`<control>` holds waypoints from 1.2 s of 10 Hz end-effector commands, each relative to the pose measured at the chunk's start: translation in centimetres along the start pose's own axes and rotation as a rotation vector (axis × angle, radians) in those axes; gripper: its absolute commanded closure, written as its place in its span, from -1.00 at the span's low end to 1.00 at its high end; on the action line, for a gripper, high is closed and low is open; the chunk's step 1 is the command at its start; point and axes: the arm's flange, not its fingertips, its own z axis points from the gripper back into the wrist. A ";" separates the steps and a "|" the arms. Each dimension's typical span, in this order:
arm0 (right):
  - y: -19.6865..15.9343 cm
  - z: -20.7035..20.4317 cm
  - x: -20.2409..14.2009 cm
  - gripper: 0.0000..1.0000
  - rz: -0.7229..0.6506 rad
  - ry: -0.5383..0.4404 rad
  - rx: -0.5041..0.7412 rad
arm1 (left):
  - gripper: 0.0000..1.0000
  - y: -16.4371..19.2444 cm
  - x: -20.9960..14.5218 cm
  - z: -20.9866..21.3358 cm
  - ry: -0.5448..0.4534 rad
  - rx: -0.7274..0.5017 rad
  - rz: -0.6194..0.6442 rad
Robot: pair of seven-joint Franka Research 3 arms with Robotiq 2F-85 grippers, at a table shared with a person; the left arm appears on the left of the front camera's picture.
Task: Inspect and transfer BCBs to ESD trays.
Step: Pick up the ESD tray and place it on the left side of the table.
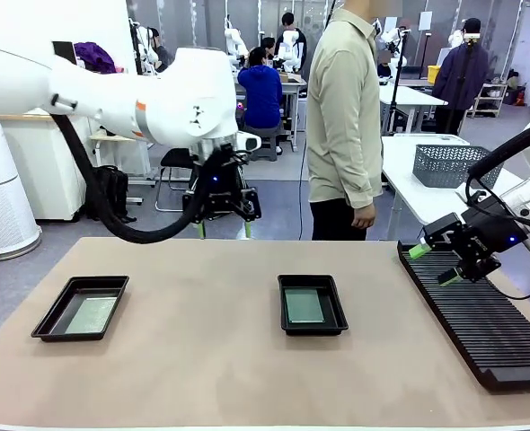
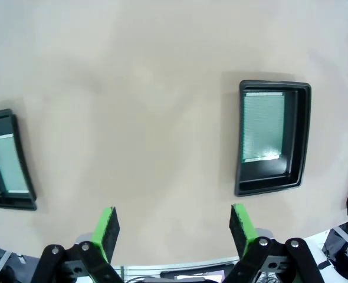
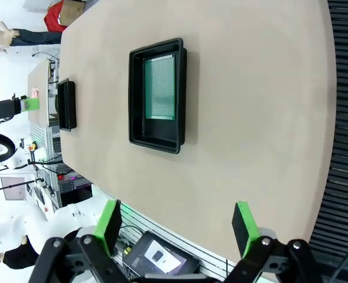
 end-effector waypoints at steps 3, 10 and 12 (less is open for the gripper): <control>0.0 -0.2 -0.1 -1.00 -0.008 -0.002 0.003 | -1.00 -5.0 1.7 -3.2 -0.011 0.004 0.009; 0.0 -0.2 -0.1 -1.00 -0.008 -0.002 0.003 | -1.00 -9.5 1.7 -9.2 -0.037 0.037 -0.020; 0.0 -0.2 -0.1 -1.00 -0.008 -0.002 0.003 | -1.00 -9.8 1.8 -10.5 -0.042 0.055 -0.010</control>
